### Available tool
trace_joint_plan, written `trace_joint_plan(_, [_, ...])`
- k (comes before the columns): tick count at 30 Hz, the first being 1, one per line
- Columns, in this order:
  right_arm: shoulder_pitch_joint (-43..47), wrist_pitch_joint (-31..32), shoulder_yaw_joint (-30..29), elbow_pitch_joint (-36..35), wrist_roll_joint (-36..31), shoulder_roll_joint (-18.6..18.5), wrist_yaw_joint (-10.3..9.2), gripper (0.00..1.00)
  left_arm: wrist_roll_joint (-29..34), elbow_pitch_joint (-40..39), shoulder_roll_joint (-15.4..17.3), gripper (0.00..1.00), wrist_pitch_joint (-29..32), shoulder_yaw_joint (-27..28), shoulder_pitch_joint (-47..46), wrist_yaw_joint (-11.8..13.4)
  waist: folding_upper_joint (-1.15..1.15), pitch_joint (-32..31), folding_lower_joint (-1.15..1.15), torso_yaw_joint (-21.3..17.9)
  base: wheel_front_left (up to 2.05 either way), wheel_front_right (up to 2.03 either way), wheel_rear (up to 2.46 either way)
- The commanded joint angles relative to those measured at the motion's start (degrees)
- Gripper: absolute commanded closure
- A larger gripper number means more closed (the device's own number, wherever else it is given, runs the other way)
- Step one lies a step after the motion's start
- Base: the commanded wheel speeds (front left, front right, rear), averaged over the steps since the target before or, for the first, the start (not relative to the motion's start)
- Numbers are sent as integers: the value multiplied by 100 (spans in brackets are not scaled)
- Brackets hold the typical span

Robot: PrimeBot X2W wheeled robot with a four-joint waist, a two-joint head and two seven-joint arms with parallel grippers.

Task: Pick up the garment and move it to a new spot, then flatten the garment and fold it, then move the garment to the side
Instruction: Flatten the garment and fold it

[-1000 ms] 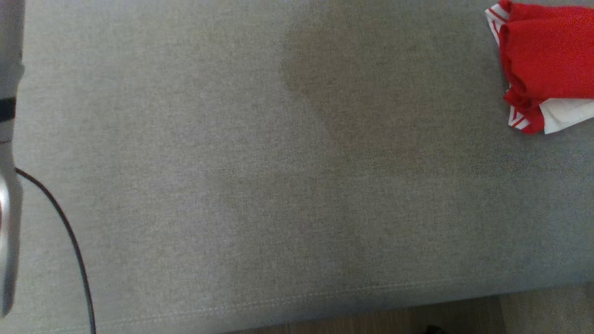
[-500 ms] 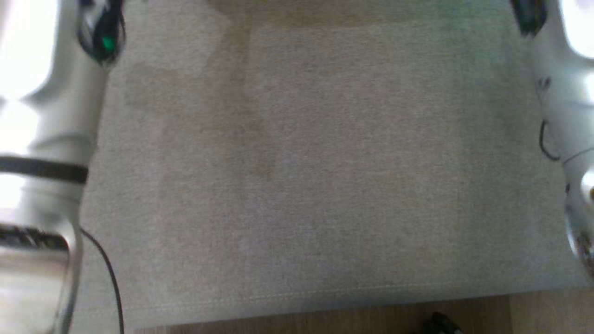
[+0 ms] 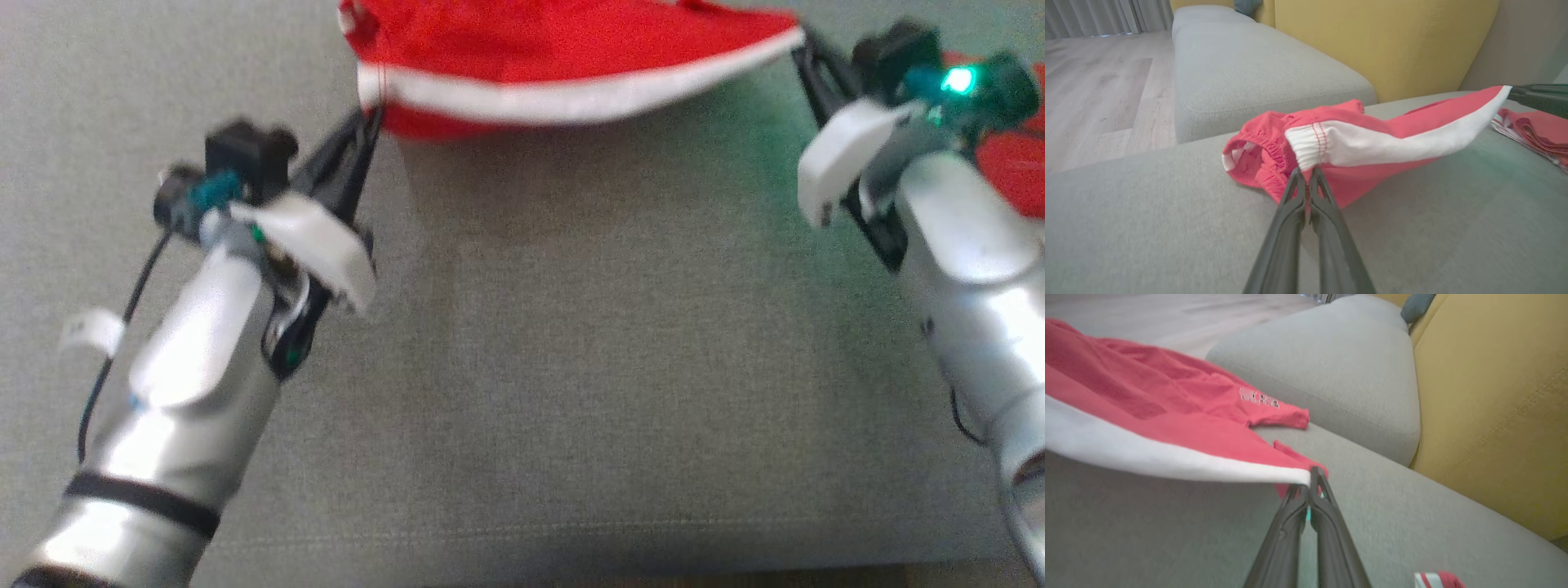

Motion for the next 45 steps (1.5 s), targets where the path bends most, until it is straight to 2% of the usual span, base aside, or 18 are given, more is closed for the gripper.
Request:
trace_joint_plan(1, [213, 162, 330, -218, 165, -149, 37, 100, -136, -234, 349, 100, -69, 67, 60, -22, 0, -326, 0, -18, 0, 0, 0])
trace_joint_plan(7, [673, 751, 1134, -756, 912, -689, 37, 100, -301, -482, 725, 100, -64, -612, 630, -22, 0, -673, 0, -66, 0, 0, 0])
trace_joint_plan(13, [1019, 1240, 1740, -1509, 1571, -1477, 37, 100, -444, -851, 925, 100, 41, -966, 1015, -22, 0, -936, 0, -137, 0, 0, 0])
trace_joint_plan(14, [1019, 1240, 1740, -1509, 1571, -1477, 37, 100, -444, -851, 925, 100, 41, -966, 1015, -22, 0, -936, 0, -137, 0, 0, 0])
trace_joint_plan(15, [1135, 1405, 1885, -1748, 1762, -1725, 37, 100, -460, -1007, 975, 100, 142, -1097, 1156, -22, 0, -1029, 0, -182, 0, 0, 0])
trace_joint_plan(19, [1315, 1682, 2114, -2170, 2082, -2043, 37, 100, -524, -1283, 1073, 100, 318, -1218, 1403, -17, 0, -1157, 0, -283, 0, 0, 0])
trace_joint_plan(24, [1592, 2146, 2409, -2911, 2587, -2601, 37, 100, -692, -2046, 1323, 100, 666, -1321, 1982, 113, 0, -1390, 0, -419, 0, 0, 0])
trace_joint_plan(29, [1946, 2626, 2652, -3695, 2951, -3288, 37, 100, -942, -3065, 1600, 100, 1090, -1400, 2638, 358, 0, -1623, 0, -454, 0, 0, 0])
trace_joint_plan(31, [2114, 2856, 2764, -4026, 3071, -3578, 37, 100, -944, -3438, 1753, 100, 1284, -1542, 2877, 379, 0, -1692, 0, -459, 0, 0, 0])
trace_joint_plan(34, [2296, 3124, 2772, -4516, 3273, -3987, 37, 100, -949, -3946, 1883, 100, 1438, -1628, 3149, 538, 0, -1739, 0, -445, 0, 0, 0])
trace_joint_plan(38, [2385, 3309, 2537, -4972, 3420, -4377, 37, 100, -975, -4421, 1886, 100, 1454, -1565, 3248, 754, 0, -1715, 0, -373, 0, 0, 0])
trace_joint_plan(41, [2315, 3337, 2271, -5112, 3316, -4455, 37, 100, -967, -4527, 1849, 100, 1393, -1418, 3131, 883, 0, -1613, 0, -284, 0, 0, 0])
trace_joint_plan(45, [2086, 3323, 1878, -5117, 3084, -4328, 37, 100, -979, -4497, 1748, 100, 1276, -1194, 2829, 958, 0, -1392, 0, -97, 0, 0, 0])
